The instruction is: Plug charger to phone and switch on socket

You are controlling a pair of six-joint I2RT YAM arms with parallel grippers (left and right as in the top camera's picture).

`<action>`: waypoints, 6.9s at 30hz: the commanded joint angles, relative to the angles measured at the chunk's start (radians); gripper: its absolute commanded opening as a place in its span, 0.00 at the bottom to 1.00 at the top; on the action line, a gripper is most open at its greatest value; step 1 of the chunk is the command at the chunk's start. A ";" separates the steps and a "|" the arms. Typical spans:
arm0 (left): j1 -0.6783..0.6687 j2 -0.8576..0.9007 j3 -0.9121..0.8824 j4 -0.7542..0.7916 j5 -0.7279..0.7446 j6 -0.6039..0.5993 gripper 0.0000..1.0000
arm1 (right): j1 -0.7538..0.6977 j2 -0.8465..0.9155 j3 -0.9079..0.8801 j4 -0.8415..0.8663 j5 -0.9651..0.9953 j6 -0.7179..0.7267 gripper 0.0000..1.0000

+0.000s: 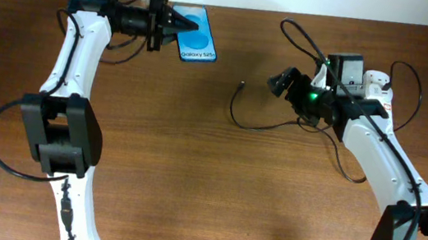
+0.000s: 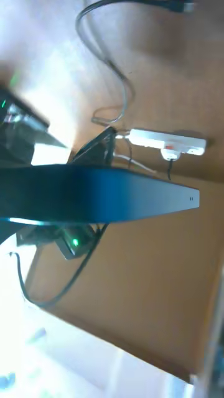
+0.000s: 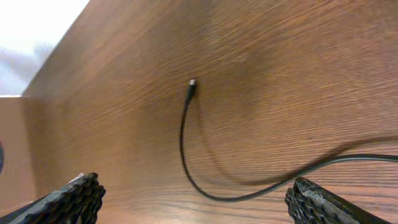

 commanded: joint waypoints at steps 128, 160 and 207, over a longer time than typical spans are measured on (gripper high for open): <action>-0.049 0.000 0.014 0.607 0.142 -0.266 0.00 | 0.249 -0.037 0.076 0.378 -0.543 0.152 0.04; -0.084 0.000 0.012 0.644 0.155 -0.236 0.00 | 0.294 -0.064 0.235 -0.032 -0.342 -0.198 0.04; -0.077 0.053 0.012 0.594 0.191 -0.240 0.00 | 0.266 0.013 0.237 0.056 -0.476 -0.092 0.04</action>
